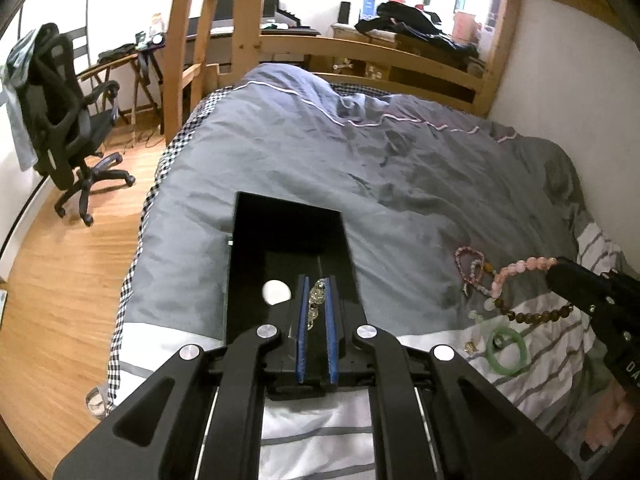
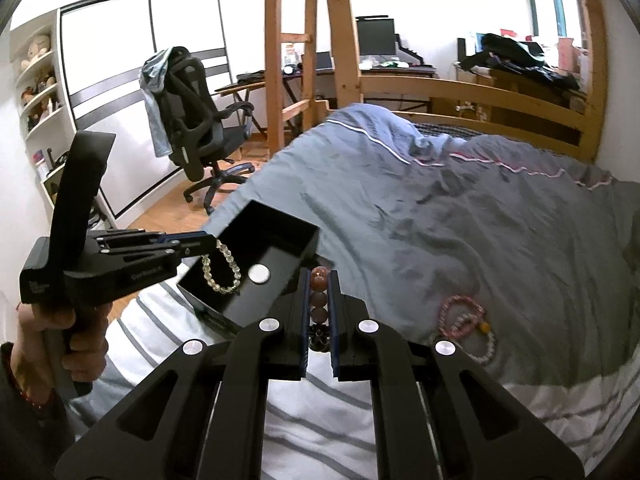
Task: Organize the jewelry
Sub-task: 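Carry the yellow bracelet in the left tool while the right tool carries its bracelet to the black box, then open both tools to drop the bracelets into the black box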
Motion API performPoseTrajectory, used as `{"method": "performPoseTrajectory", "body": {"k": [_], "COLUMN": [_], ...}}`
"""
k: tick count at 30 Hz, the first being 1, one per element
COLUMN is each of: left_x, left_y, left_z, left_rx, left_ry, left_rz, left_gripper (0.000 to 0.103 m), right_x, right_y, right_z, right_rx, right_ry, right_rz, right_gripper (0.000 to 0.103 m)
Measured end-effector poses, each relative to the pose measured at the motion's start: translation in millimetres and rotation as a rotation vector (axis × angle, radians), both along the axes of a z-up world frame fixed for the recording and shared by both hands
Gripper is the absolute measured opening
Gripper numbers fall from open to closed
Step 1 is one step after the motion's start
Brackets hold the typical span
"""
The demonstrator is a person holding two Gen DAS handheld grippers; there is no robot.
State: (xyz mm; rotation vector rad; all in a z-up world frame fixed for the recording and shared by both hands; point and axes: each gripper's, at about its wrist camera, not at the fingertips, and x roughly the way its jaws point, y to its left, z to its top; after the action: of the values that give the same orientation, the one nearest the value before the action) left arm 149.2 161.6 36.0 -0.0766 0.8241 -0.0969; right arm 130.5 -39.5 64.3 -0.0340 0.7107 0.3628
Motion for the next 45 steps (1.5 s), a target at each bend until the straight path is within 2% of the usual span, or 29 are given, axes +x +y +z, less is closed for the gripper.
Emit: {"method": "performPoseTrajectory", "body": {"k": [4, 10, 16, 23, 33, 34, 35, 36, 37, 38, 39, 40, 41, 42, 45], "left_x": [3.4, 14.1, 22.4, 29.1, 28.5, 26.9, 25.6, 23.7, 21.6, 19.0, 16.2, 14.3, 13.4, 12.6, 11.8], "left_y": [10.5, 22.0, 39.7, 47.1, 45.8, 46.2, 46.5, 47.3, 48.1, 48.8, 49.5, 50.5, 50.8, 50.6, 45.9], "left_z": [-2.0, -11.8, -22.7, -32.6, -33.7, -32.1, -29.9, -26.8, -24.4, -21.1, -17.7, -15.0, -13.4, -11.6, -10.1], "left_rx": [-0.023, -0.018, -0.029, -0.035, -0.028, -0.026, -0.029, -0.039, -0.042, -0.043, -0.049, -0.063, -0.072, -0.076, -0.063], "left_ry": [0.001, 0.028, 0.061, 0.091, 0.087, 0.075, 0.063, 0.048, 0.03, 0.008, -0.014, -0.029, -0.038, -0.047, -0.061], "left_rz": [0.02, 0.057, 0.114, 0.141, 0.153, 0.159, 0.16, 0.163, 0.171, 0.181, 0.184, 0.184, 0.186, 0.19, 0.187], "left_gripper": [0.008, 0.008, 0.008, 0.008, 0.008, 0.009, 0.017, 0.036, 0.047, 0.063, 0.069, 0.07, 0.076, 0.083, 0.088], "right_x": [12.6, 28.4, 43.4, 51.5, 59.2, 60.2, 60.2, 60.2, 59.4, 58.4, 56.9, 55.7, 52.4, 49.2, 45.9], "right_y": [22.9, 55.4, 84.9, 95.4, 98.6, 99.5, 99.3, 98.9, 97.7, 93.9, 90.6, 86.3, 78.3, 72.7, 54.4], "right_z": [-1.1, -7.5, -30.3, -56.2, -76.7, -78.7, -79.8, -79.6, -78.7, -75.1, -73.0, -69.4, -63.3, -58.2, -46.8], "right_rx": [0.013, 0.028, 0.03, 0.038, 0.032, 0.025, 0.023, 0.02, 0.018, 0.019, 0.026, 0.034, 0.039, 0.033, -0.014], "right_ry": [-0.001, 0.009, 0.046, 0.088, 0.139, 0.153, 0.16, 0.165, 0.163, 0.153, 0.146, 0.138, 0.107, 0.079, 0.048], "right_rz": [0.038, 0.093, 0.139, 0.15, 0.157, 0.161, 0.166, 0.173, 0.172, 0.165, 0.163, 0.157, 0.133, 0.114, 0.068], "right_gripper": [0.009, 0.009, 0.009, 0.009, 0.009, 0.009, 0.011, 0.014, 0.018, 0.033, 0.06, 0.072, 0.085, 0.088, 0.091]}}
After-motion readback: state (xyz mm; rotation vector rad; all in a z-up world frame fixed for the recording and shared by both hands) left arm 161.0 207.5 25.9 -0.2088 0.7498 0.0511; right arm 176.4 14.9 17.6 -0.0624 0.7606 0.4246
